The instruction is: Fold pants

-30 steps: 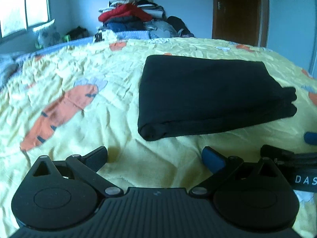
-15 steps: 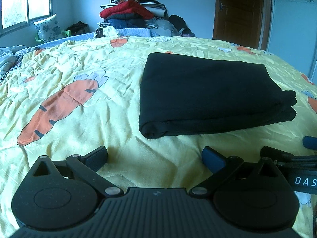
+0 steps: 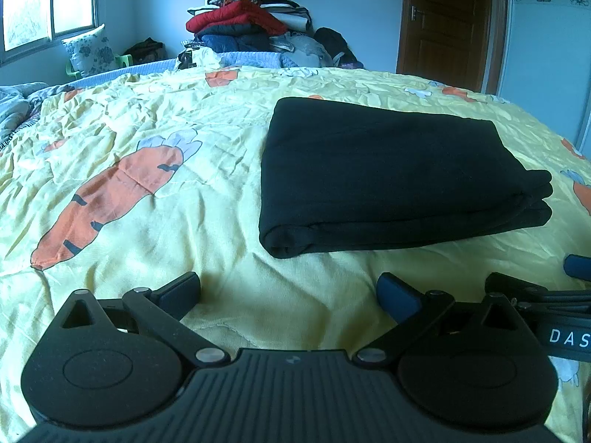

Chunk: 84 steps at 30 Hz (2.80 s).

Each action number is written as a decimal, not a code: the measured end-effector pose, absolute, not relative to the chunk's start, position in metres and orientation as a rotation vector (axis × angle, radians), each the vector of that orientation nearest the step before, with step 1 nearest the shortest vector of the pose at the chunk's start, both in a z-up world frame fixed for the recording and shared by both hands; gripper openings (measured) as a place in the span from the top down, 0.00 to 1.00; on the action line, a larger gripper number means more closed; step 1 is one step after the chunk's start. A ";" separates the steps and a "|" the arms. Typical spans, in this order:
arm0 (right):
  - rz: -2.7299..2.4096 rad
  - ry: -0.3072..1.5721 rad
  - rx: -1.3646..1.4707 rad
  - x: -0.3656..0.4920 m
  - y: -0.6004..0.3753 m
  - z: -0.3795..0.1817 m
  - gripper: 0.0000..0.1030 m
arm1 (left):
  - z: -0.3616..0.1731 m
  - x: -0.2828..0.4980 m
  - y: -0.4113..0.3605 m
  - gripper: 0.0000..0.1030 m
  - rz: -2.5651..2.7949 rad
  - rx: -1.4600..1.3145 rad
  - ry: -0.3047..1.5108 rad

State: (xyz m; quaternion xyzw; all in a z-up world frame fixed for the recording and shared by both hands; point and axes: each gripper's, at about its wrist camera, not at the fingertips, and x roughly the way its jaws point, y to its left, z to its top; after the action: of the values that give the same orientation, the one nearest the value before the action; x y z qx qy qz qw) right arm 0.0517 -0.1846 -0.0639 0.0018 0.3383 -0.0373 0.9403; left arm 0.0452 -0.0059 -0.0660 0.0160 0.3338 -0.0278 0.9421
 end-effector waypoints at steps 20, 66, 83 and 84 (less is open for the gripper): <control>-0.076 0.690 0.004 0.052 -0.185 -0.064 0.00 | -0.066 0.045 -0.006 0.00 -0.057 0.031 0.681; -0.075 0.688 0.003 0.052 -0.184 -0.064 0.00 | -0.066 0.046 -0.007 0.00 -0.026 0.043 0.681; -0.073 0.688 0.004 0.051 -0.185 -0.064 0.00 | -0.066 0.046 -0.007 0.00 -0.027 0.042 0.682; -0.073 0.688 0.003 0.051 -0.185 -0.064 0.00 | -0.066 0.046 -0.007 0.00 -0.027 0.042 0.682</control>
State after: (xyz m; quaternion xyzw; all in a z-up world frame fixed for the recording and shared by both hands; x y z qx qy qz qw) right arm 0.0514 -0.1846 -0.0638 0.0017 0.3372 -0.0360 0.9408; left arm 0.0456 -0.0071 -0.0660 0.0204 0.3343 -0.0130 0.9422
